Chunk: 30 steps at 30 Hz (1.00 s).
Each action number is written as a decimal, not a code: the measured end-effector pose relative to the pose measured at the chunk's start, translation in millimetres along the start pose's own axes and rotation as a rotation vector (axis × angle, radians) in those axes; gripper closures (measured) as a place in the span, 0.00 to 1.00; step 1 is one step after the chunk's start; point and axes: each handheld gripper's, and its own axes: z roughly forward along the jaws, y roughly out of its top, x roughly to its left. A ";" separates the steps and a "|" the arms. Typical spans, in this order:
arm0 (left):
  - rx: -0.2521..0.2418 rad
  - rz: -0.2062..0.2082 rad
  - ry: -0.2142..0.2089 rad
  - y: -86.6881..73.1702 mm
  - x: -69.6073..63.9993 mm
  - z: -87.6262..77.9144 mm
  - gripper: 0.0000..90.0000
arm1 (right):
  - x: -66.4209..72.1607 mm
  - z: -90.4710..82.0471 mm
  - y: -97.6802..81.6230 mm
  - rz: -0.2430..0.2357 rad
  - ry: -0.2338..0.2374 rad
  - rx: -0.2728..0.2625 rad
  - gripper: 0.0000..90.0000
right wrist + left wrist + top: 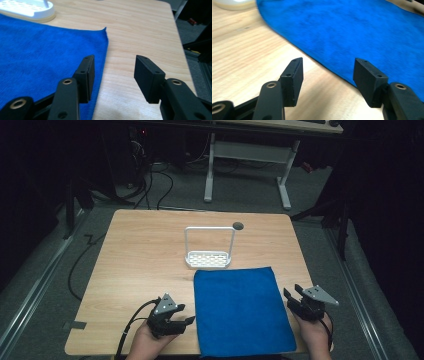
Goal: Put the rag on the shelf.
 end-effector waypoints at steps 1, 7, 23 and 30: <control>-0.001 -0.001 0.004 0.6 0.6 0.4 0.47 | -0.8 0.3 -0.3 0.010 0.004 0.001 0.59; -0.003 0.007 0.038 2.3 6.8 3.4 0.45 | -4.7 -1.3 -2.1 0.021 0.026 -0.001 0.58; -0.042 -0.007 0.098 -2.6 13.8 -3.7 0.42 | 5.8 2.9 3.3 -0.010 0.108 0.016 0.47; -0.054 0.004 0.105 -2.0 14.2 -2.9 0.43 | 10.3 1.5 6.6 -0.036 0.126 0.006 0.37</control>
